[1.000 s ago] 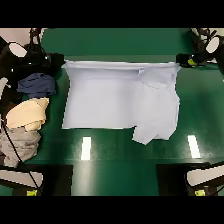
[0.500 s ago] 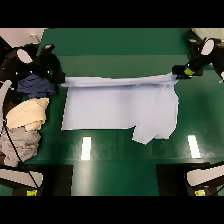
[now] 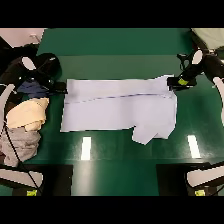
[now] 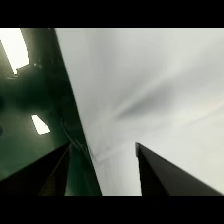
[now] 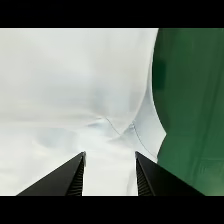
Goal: Fold the shirts.
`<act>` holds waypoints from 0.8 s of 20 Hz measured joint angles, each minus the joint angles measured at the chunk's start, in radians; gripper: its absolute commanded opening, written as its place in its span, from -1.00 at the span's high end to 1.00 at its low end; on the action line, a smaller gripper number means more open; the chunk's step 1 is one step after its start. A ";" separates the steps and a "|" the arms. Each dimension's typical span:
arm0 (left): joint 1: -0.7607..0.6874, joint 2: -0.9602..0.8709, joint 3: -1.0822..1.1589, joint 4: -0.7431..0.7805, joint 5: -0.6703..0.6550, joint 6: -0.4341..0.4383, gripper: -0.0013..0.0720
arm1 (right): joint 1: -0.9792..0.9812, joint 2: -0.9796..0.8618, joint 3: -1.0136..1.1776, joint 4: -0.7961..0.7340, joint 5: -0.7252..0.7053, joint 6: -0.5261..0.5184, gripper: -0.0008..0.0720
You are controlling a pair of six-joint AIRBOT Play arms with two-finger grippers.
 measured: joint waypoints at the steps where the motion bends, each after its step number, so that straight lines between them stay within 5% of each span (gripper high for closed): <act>1: 0.005 0.010 -0.001 0.003 -0.017 -0.008 -0.37 | -0.009 0.015 0.006 0.002 0.023 -0.016 -0.03; 6: 0.068 0.122 -0.059 -0.017 -0.110 -0.041 -0.37 | -0.115 0.157 -0.070 0.203 0.105 -0.136 -0.03; 16: 0.174 0.426 -0.600 -0.101 -0.096 -0.064 -0.37 | -0.249 0.417 -0.401 0.450 0.036 -0.262 -0.02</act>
